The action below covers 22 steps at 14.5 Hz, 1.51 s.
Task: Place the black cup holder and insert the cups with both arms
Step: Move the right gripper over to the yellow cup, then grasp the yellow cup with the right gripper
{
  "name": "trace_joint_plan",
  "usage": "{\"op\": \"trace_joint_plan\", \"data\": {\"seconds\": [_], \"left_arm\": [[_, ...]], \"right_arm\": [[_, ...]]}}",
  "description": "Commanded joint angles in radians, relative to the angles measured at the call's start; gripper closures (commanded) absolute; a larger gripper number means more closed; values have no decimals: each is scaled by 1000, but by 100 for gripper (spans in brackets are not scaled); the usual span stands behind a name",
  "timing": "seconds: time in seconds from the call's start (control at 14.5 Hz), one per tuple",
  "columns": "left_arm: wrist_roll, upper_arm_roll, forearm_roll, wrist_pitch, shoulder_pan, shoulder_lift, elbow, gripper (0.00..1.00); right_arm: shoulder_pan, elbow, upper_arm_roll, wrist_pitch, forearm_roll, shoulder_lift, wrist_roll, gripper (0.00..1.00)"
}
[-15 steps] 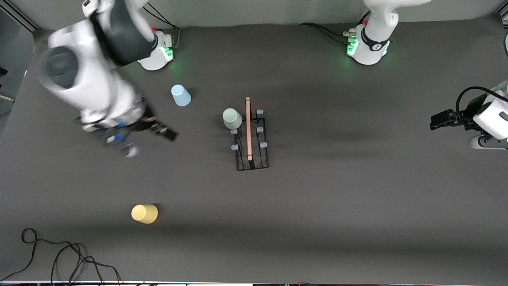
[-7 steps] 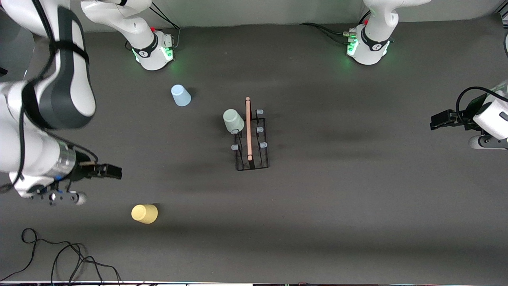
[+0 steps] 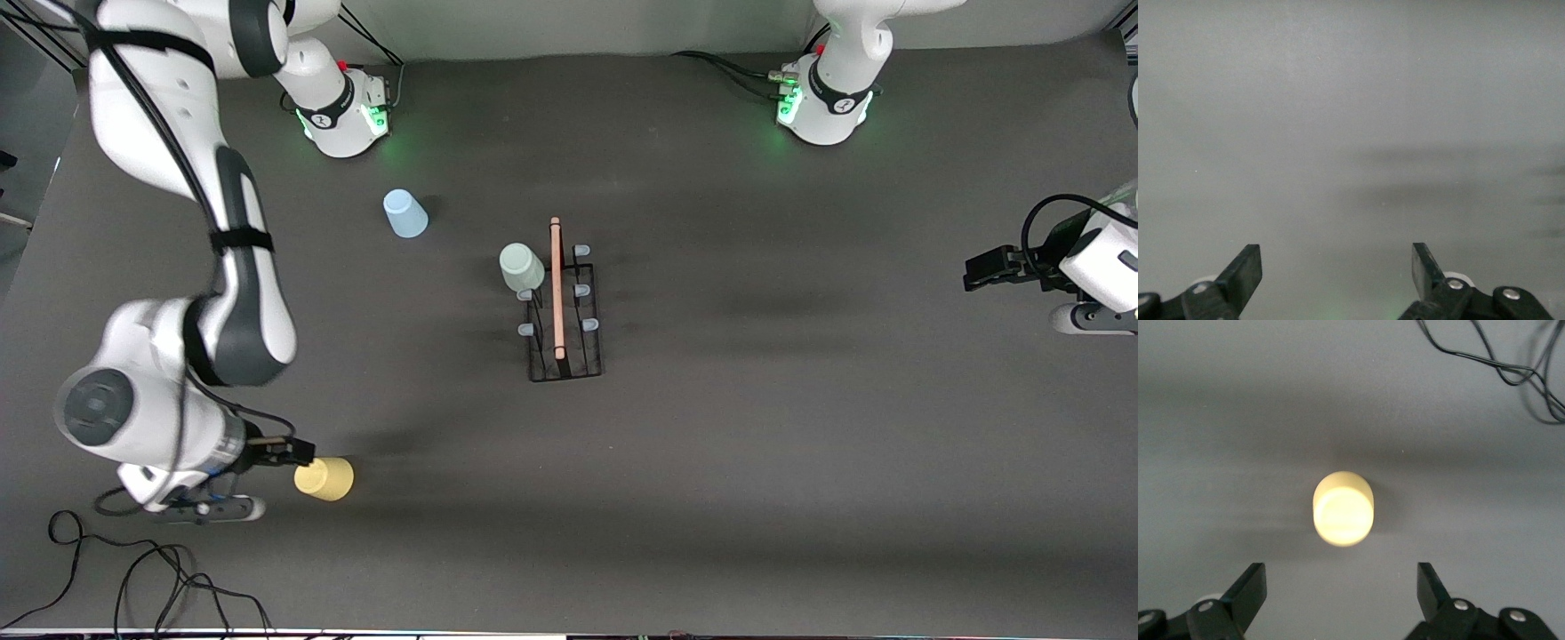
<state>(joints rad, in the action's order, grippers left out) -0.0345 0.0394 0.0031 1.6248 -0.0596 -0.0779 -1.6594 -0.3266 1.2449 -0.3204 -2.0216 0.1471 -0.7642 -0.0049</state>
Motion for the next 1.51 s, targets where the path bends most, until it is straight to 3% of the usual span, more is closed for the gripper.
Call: {"op": "trace_joint_plan", "data": {"seconds": [0.0,0.14,0.55,0.62,0.76,0.89,1.24,1.45], "left_arm": [[-5,0,6,9,-2,21,-19,0],[-5,-1,6,9,-2,21,-19,0],[-5,0,6,9,-2,21,-19,0],[-5,-1,8,9,-2,21,-19,0],[-5,0,6,9,-2,21,-19,0],[-5,-1,6,9,-2,21,-19,0],[-5,0,6,9,-2,21,-19,0],[-5,-1,8,9,-2,21,-19,0]], "right_arm": [[18,1,6,-77,60,-59,-76,0],[27,1,6,-115,110,-105,-99,0],[26,25,9,-158,115,-149,-104,1],[26,24,7,-158,117,-144,-105,22],[26,15,7,-154,115,-133,-133,85],[24,8,7,-128,115,-92,-142,100],[5,-12,-3,214,91,149,-129,100],[-17,-13,0,395,-7,293,-66,100]]}}
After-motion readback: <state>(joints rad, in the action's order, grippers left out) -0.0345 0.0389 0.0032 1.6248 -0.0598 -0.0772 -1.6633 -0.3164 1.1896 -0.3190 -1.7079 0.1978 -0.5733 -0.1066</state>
